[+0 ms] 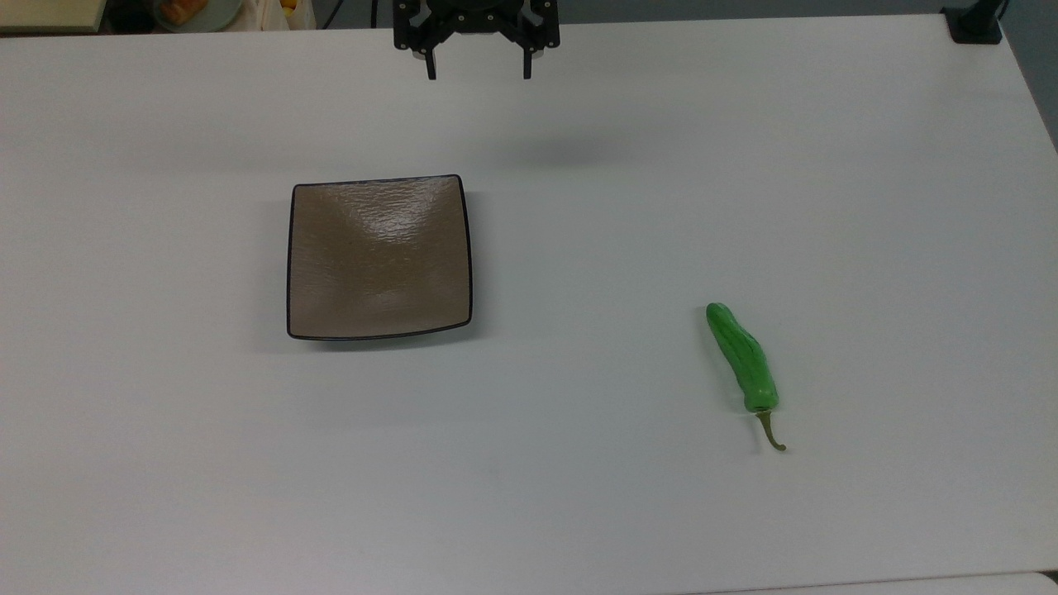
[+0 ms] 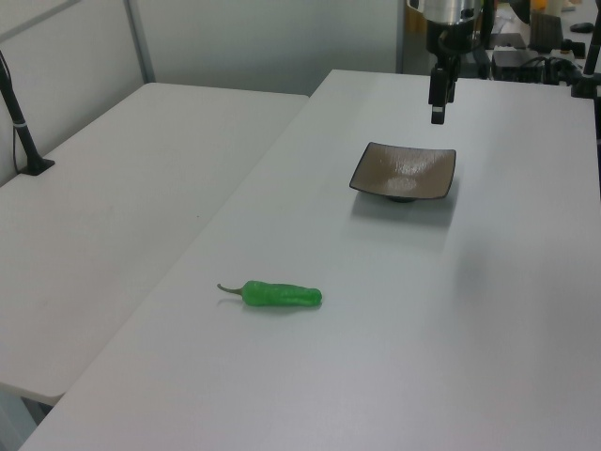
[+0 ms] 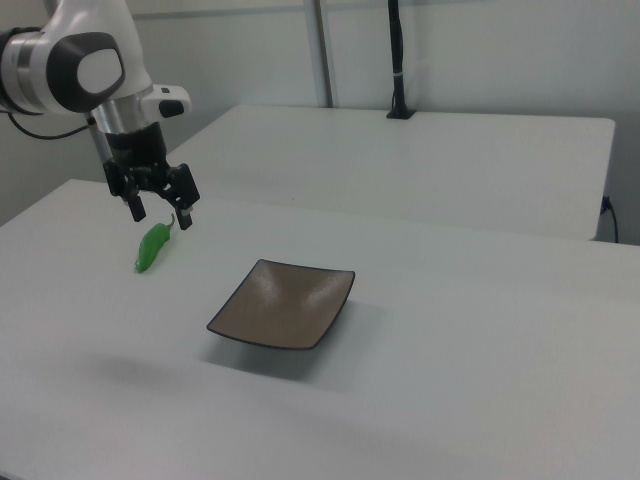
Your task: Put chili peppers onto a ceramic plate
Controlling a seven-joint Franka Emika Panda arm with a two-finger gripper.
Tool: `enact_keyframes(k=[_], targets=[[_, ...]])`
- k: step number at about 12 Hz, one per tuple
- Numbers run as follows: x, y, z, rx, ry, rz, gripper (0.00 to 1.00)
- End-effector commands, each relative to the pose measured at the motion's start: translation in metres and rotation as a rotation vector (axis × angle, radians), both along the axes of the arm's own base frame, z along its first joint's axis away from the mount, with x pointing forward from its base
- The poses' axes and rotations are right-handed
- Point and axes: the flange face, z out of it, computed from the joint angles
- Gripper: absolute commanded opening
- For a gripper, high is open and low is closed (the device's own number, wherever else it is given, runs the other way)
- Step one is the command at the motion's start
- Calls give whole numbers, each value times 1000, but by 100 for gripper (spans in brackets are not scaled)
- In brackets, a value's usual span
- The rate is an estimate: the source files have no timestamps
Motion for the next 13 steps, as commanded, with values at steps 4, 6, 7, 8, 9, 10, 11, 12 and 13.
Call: enact_keyframes(k=[4, 6, 7, 8, 9, 10, 11, 12, 13], targets=[[2, -4, -9, -2, -9, -8, 100], [2, -4, -10, -2, -11, -8, 100], [2, -3, -9, 0, -14, -8, 100], [4, -2, -11, 1, -15, -8, 100], [7, 1, -13, 13, -31, -10, 100], [10, 3, -13, 34, -46, -14, 100], [15, 7, -17, 51, -57, -15, 100], [20, 11, -20, 61, -79, -10, 100], [25, 25, -25, 71, -106, 10, 100]])
